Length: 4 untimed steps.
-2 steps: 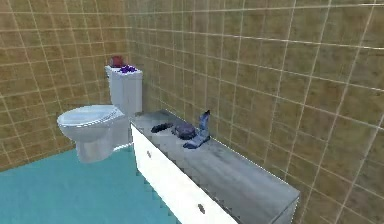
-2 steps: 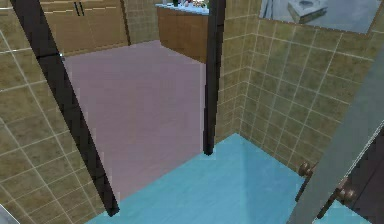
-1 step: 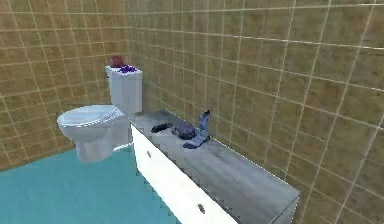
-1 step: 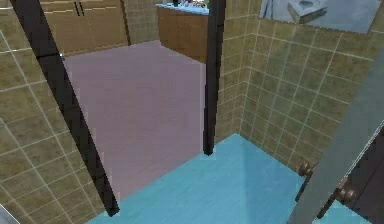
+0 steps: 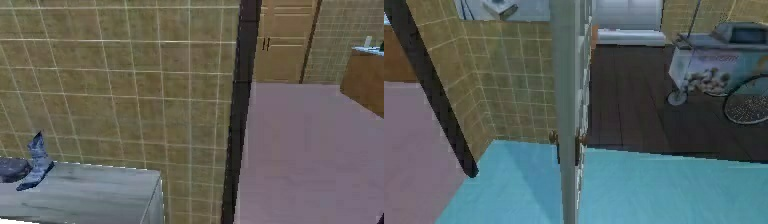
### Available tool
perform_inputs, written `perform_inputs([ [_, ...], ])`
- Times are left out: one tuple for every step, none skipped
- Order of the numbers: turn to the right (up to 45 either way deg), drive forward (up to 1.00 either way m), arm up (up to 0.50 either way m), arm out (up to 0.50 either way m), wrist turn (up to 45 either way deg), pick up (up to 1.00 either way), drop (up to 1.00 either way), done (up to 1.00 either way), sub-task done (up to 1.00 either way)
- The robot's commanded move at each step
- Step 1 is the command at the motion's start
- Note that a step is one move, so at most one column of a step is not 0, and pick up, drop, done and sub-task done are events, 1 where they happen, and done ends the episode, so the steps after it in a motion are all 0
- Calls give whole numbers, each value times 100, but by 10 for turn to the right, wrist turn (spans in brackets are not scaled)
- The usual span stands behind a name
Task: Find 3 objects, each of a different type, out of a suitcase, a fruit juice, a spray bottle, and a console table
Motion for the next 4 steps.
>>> perform_inputs([
  [360,0,0,0,0,0,0,0,0],
  [0,85,0,0,0,0,0,0,0],
  [-60,0,0,0,0,0,0,0,0],
  [0,45,0,0,0,0,0,0,0],
])
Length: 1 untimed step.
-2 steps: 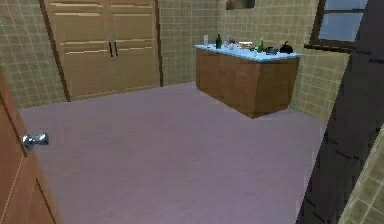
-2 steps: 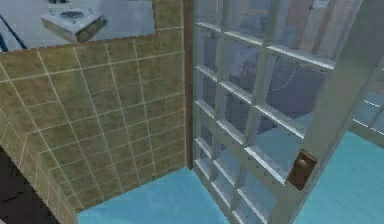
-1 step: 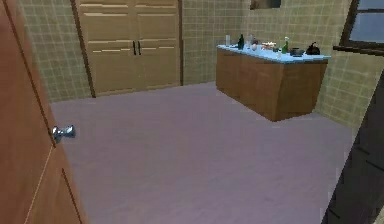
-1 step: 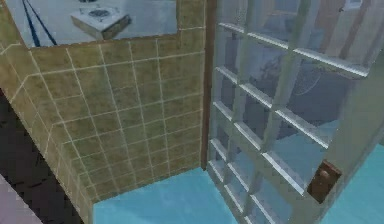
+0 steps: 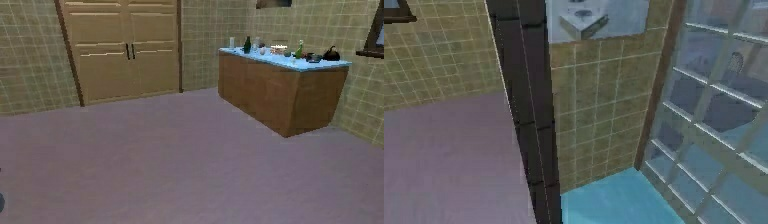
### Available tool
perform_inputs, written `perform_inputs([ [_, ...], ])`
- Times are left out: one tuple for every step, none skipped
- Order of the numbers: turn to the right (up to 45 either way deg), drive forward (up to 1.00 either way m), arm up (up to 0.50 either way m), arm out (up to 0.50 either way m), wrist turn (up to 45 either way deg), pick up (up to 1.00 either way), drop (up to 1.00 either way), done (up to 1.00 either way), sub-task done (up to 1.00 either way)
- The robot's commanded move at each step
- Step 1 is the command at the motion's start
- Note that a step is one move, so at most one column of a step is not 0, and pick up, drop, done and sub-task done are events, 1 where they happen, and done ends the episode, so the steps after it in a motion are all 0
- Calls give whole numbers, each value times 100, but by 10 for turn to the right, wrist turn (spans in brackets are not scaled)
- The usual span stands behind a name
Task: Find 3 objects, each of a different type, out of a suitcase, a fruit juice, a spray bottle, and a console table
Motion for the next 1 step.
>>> perform_inputs([
  [330,0,0,0,0,0,0,0,0],
])
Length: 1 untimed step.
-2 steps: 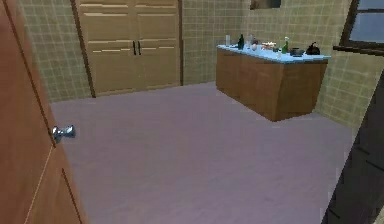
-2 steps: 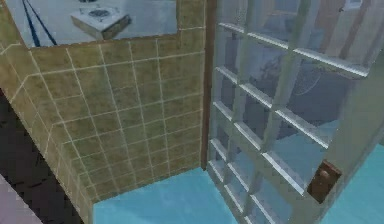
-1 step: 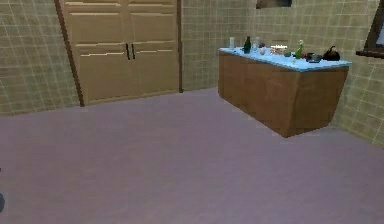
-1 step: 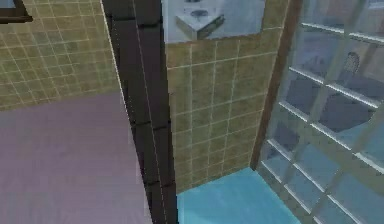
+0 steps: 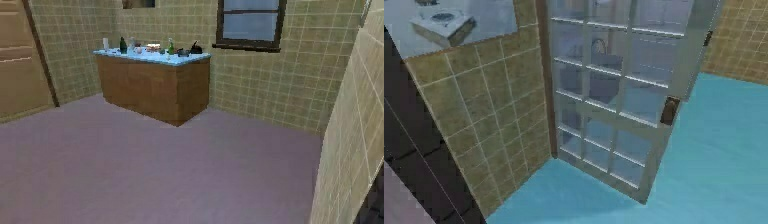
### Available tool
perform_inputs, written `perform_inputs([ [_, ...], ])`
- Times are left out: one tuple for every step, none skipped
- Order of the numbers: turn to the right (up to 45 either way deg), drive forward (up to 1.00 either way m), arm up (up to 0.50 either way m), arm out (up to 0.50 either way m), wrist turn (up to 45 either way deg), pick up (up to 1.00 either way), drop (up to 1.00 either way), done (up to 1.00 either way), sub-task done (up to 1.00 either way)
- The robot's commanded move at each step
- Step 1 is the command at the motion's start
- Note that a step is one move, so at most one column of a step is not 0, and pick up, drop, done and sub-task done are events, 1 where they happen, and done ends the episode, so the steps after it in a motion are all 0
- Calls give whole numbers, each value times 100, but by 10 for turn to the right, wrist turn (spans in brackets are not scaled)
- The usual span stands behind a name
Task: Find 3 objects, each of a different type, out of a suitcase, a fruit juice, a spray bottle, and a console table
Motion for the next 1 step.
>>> perform_inputs([
  [0,40,0,0,0,0,0,0,0],
])
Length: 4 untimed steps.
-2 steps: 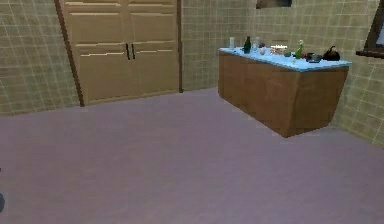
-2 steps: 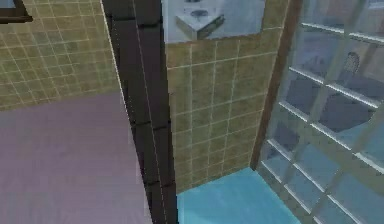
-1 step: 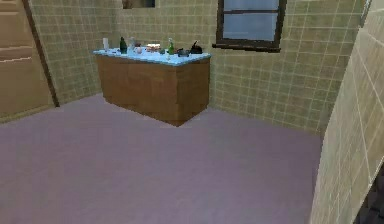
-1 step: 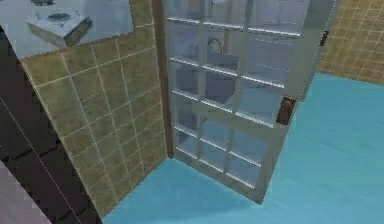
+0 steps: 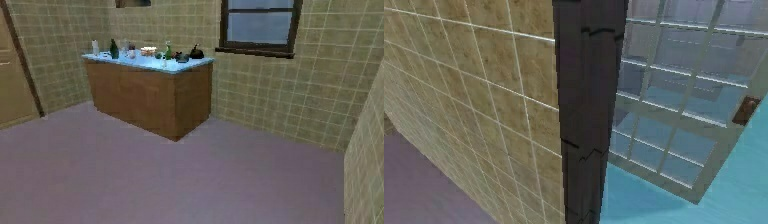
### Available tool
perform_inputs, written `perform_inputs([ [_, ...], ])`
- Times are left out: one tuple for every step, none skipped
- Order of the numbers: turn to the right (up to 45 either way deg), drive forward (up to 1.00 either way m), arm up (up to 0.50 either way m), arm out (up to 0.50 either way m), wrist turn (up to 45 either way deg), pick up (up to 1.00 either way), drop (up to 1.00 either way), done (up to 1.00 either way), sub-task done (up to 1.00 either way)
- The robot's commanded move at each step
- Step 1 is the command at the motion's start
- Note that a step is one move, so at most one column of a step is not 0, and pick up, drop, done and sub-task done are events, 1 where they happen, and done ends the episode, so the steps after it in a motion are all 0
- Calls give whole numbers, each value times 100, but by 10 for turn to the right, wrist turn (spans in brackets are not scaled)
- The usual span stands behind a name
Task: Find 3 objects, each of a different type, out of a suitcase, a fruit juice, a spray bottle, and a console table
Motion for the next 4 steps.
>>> perform_inputs([
  [30,0,0,0,0,0,0,0,0],
  [0,100,0,0,0,0,0,0,0],
  [0,100,0,0,0,0,0,0,0],
  [420,0,0,0,0,0,0,0,0],
])
